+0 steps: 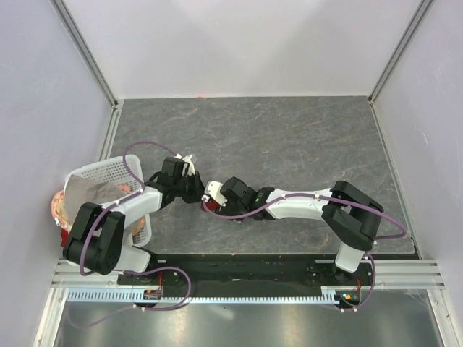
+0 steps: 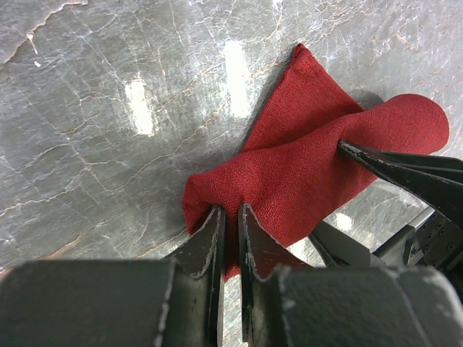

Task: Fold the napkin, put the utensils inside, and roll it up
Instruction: Roll the napkin with the utensil

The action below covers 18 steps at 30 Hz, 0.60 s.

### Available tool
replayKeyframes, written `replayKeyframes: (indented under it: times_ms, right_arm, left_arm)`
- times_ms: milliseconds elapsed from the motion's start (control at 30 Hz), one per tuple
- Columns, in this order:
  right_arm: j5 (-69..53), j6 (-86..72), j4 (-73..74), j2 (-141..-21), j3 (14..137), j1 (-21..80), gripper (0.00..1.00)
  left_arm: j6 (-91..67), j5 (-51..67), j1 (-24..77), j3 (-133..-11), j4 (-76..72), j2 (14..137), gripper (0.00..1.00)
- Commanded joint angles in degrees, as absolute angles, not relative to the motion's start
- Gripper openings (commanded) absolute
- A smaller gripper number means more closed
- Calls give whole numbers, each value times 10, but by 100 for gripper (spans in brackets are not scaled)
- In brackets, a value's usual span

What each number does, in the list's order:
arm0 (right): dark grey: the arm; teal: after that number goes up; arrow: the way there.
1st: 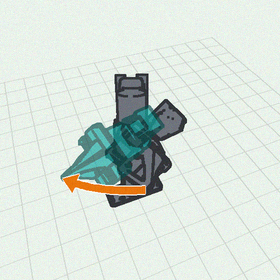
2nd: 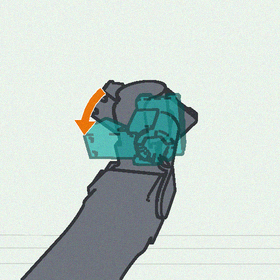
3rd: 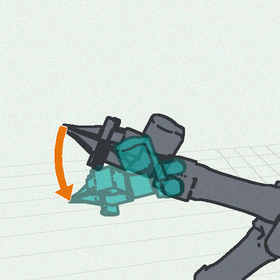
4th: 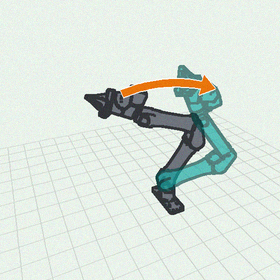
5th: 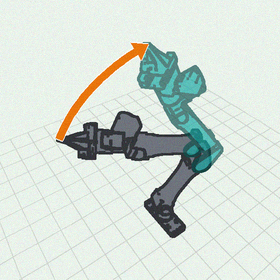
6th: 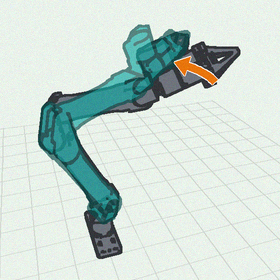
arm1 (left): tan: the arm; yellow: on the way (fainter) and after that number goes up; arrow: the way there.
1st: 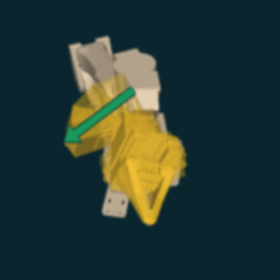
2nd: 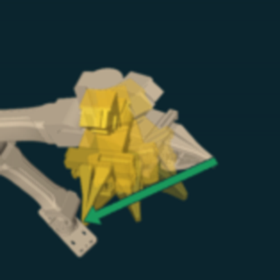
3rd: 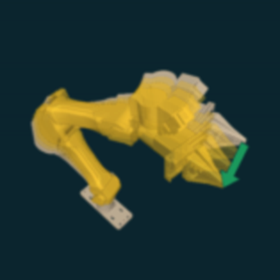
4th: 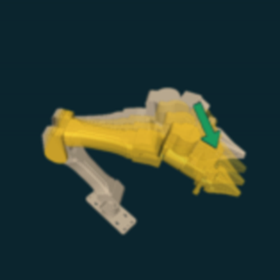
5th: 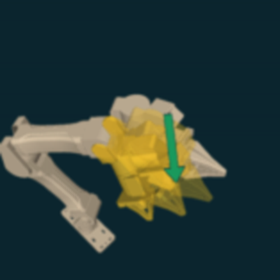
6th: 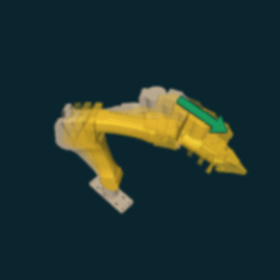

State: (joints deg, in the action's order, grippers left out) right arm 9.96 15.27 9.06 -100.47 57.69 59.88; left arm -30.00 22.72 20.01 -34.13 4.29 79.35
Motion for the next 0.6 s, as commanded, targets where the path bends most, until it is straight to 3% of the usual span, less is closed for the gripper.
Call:
replayKeyframes:
  times_ms: [0, 567]
  right_arm:
    - [98, 173, 112, -975, 598, 599, 74]
    - [98, 215, 103, -1013, 616, 595, 79]
  left_arm:
    - [-272, 236, 202, -357, 58, 804, 13]
    - [-265, 243, 202, -361, 60, 810, 13]
